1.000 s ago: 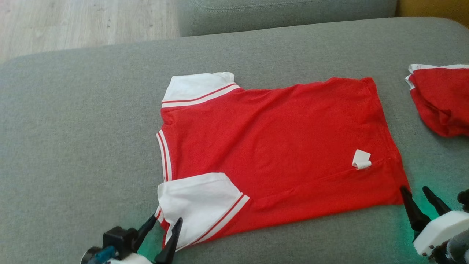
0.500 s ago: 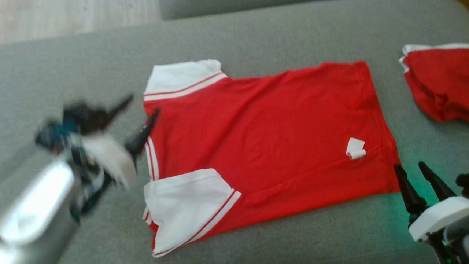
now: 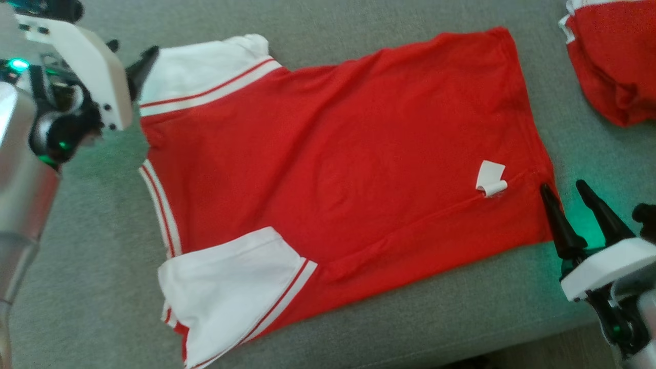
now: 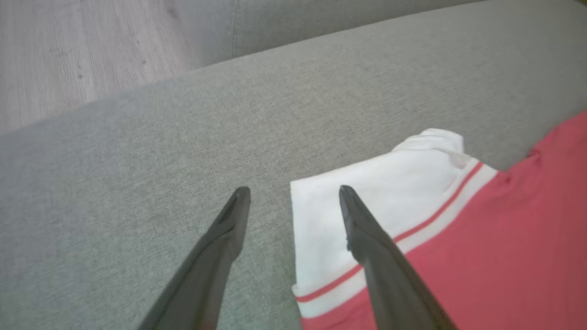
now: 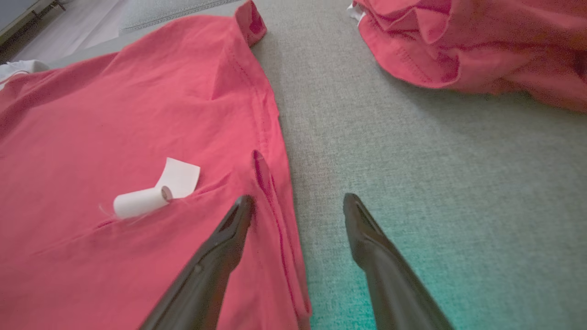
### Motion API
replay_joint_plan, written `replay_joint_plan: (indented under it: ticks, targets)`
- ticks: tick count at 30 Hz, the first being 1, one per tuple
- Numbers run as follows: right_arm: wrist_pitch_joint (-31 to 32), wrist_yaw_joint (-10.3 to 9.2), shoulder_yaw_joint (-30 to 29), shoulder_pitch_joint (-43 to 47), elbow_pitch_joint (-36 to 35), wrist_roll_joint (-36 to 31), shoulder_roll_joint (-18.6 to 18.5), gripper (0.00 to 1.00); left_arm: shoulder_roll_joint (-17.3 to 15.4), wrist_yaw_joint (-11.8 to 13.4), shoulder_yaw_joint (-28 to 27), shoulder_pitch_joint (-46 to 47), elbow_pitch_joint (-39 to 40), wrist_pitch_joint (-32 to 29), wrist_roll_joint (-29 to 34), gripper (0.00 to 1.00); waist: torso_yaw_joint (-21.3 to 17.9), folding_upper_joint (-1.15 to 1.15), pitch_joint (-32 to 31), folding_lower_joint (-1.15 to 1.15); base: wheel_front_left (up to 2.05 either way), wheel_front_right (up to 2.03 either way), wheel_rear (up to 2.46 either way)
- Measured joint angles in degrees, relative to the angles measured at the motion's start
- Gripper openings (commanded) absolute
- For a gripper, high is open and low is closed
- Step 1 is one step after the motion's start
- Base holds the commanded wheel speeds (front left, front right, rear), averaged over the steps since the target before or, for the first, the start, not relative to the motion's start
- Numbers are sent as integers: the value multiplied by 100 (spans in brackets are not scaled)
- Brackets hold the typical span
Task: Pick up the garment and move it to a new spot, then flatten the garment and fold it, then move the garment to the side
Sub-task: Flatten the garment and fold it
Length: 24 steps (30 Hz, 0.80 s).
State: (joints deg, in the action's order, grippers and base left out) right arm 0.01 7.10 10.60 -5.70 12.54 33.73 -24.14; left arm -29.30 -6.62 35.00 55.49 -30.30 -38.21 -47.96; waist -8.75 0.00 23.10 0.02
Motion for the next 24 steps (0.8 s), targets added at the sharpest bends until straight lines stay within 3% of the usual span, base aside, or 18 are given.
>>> replay_joint_plan:
  ticks: [7,14,15,16,17,21,24]
  targets:
    - [-10,0,58,-235,-2,-12,89,100,66,3,-115,344,-747,36,-74,100,-260,0,373,-1,0,0,0]
    - [-104,0,25,-255,129,-64,164,100,156,-47,-149,442,-883,-158,-455,100,-358,0,477,-2,0,0,0]
    - [-110,0,10,-259,148,-64,163,100,160,-48,-135,442,-869,-280,-553,38,-352,0,465,-2,0,0,0]
    - [-111,0,8,-259,156,-64,163,100,157,-51,-120,441,-850,-359,-602,16,-347,0,459,-2,0,0,0]
    - [-120,0,3,-259,156,-64,163,100,156,-52,-96,437,-831,-437,-651,0,-340,0,453,-2,0,0,0]
    - [-129,0,-32,-311,151,-64,158,100,132,-53,40,376,-581,-691,-868,0,-303,0,421,-2,0,0,0]
    - [-138,0,-44,-328,141,-64,149,100,83,-53,130,303,-302,-543,-869,0,-278,0,408,-2,0,0,0]
